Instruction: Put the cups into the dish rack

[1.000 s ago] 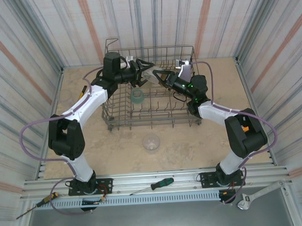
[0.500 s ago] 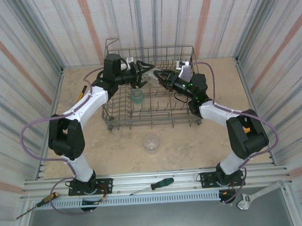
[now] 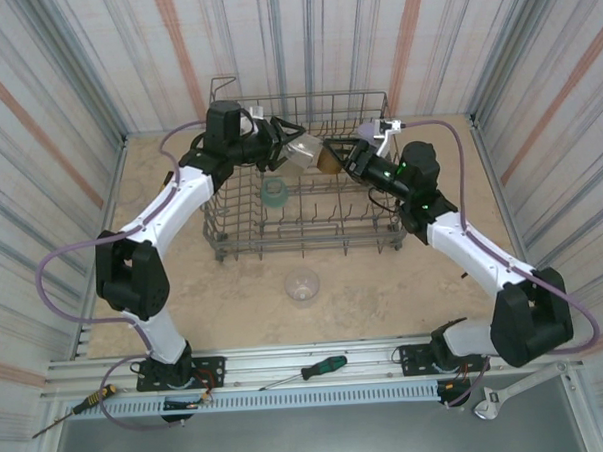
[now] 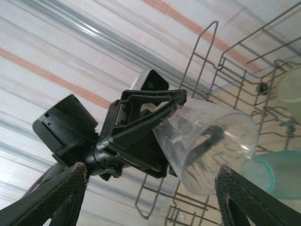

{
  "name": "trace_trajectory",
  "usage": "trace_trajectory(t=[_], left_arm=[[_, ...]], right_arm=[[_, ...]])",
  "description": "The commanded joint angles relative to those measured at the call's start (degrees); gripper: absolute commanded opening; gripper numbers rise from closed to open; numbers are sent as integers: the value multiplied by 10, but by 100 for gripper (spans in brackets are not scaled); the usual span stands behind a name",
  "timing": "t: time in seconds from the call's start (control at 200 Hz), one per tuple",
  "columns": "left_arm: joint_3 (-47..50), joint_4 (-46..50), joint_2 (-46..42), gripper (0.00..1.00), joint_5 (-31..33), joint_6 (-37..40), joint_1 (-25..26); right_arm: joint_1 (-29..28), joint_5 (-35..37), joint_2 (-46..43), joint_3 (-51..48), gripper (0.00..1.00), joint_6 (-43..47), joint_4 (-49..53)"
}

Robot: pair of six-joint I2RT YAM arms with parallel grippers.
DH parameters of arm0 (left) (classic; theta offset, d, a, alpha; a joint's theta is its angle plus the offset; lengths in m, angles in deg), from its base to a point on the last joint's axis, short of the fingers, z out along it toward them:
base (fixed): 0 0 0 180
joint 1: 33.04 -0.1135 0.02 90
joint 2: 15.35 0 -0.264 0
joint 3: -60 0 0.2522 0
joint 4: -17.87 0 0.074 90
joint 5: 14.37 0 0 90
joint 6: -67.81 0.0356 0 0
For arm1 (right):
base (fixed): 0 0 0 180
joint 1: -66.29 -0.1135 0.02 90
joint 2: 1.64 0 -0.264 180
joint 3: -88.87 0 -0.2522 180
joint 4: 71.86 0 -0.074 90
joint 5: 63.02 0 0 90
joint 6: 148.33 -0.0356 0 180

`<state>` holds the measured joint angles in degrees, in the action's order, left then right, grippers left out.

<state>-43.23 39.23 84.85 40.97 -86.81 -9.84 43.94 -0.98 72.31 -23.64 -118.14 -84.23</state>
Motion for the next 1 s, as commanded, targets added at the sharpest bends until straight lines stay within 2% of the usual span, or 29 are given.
trace_trajectory(t=[0.0, 0.09, 0.24, 0.276, 0.456, 0.681, 0.997], left_arm=[[-32, 35, -27, 0, 38, 76, -1], [-48, 59, -28, 0, 65, 119, 4], [-78, 96, -21, 0, 111, 188, 17], [-86, 107, -19, 0, 124, 206, 21], [-120, 154, 6, 0, 217, 324, 55], [-135, 160, 42, 0, 242, 377, 69], [-145, 151, 70, 0, 309, 486, 126]], right_arm=[[7, 41, -47, -4, 77, 66, 122], [9, 57, -76, -5, 82, 85, 170], [16, 84, -124, -13, 94, 108, 236], [17, 90, -135, -15, 100, 112, 248], [27, 112, -186, -28, 99, 126, 285], [34, 124, -218, -40, 99, 134, 318], [39, 136, -238, -44, 99, 138, 341]])
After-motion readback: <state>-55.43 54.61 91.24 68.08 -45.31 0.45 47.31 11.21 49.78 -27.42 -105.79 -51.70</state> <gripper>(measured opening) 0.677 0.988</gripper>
